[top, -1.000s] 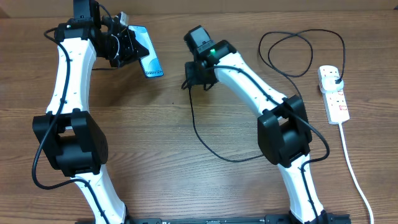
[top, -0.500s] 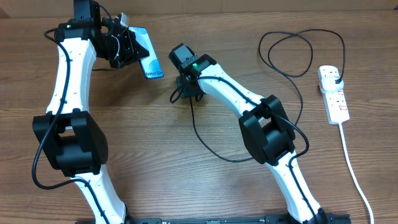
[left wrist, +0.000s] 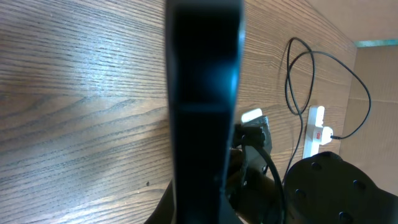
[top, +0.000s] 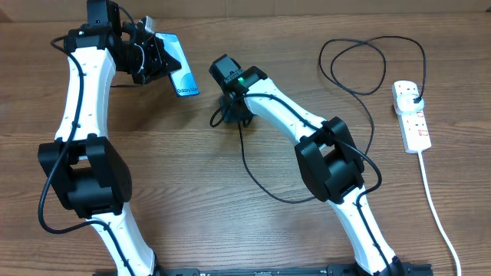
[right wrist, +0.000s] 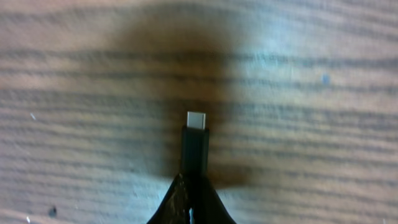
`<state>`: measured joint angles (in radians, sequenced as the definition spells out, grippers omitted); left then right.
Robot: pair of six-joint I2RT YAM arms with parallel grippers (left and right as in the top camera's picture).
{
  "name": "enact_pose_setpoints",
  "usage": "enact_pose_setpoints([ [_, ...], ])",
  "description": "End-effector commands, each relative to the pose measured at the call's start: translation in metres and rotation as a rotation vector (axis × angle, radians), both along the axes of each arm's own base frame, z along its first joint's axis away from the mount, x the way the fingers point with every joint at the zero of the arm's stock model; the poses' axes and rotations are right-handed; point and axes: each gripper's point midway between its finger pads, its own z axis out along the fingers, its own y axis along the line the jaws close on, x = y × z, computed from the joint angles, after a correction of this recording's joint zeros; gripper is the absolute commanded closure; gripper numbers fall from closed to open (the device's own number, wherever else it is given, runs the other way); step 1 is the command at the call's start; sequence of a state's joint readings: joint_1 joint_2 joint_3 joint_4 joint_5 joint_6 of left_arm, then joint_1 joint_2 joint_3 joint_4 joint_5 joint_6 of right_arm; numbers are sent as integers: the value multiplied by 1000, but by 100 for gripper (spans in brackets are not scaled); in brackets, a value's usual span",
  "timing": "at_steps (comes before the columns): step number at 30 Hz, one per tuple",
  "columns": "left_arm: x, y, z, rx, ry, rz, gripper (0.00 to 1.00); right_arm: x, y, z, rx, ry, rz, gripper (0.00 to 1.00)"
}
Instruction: Plug charger to phone and switch on socket
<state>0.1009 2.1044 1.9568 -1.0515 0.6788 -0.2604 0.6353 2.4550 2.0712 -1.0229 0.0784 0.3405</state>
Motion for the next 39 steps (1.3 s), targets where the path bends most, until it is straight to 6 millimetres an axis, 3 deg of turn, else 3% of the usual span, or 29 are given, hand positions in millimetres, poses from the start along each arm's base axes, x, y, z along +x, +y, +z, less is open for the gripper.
enact_pose_setpoints([
  [1, 3, 2, 15, -17, -38, 5, 96, -21, -10, -9, -36, 104, 2, 96],
  [3, 3, 2, 15, -17, -36, 5, 96, -38, -12, -10, -34, 180, 14, 96],
  [6, 3, 4, 15, -17, -37, 11, 96, -41, -15, -11, -48, 191, 14, 92],
  [7, 3, 4, 15, -17, -37, 11, 96, -40, -16, -11, -49, 191, 13, 68],
  [8, 3, 4, 15, -16, -37, 11, 96, -39, -17, -11, -52, 187, 12, 60],
  [11, 3, 0, 15, -17, -37, 1, 96, -37, -19, -10, -52, 184, 6, 51],
  [13, 3, 2, 15, -17, -37, 6, 96, -34, -21, -10, -49, 181, 0, 53],
  [15, 3, 3, 15, -17, -37, 9, 96, -32, -22, -10, -49, 173, -4, 63],
  [17, 3, 3, 15, -17, -37, 9, 96, -28, -25, -10, -65, 154, -7, 65],
  [21, 3, 1, 15, -17, -38, 4, 96, -28, -24, -10, -71, 148, 21, 79],
  [39, 3, 3, 15, -17, -34, 8, 96, -28, -17, -10, -64, 135, 37, 87],
])
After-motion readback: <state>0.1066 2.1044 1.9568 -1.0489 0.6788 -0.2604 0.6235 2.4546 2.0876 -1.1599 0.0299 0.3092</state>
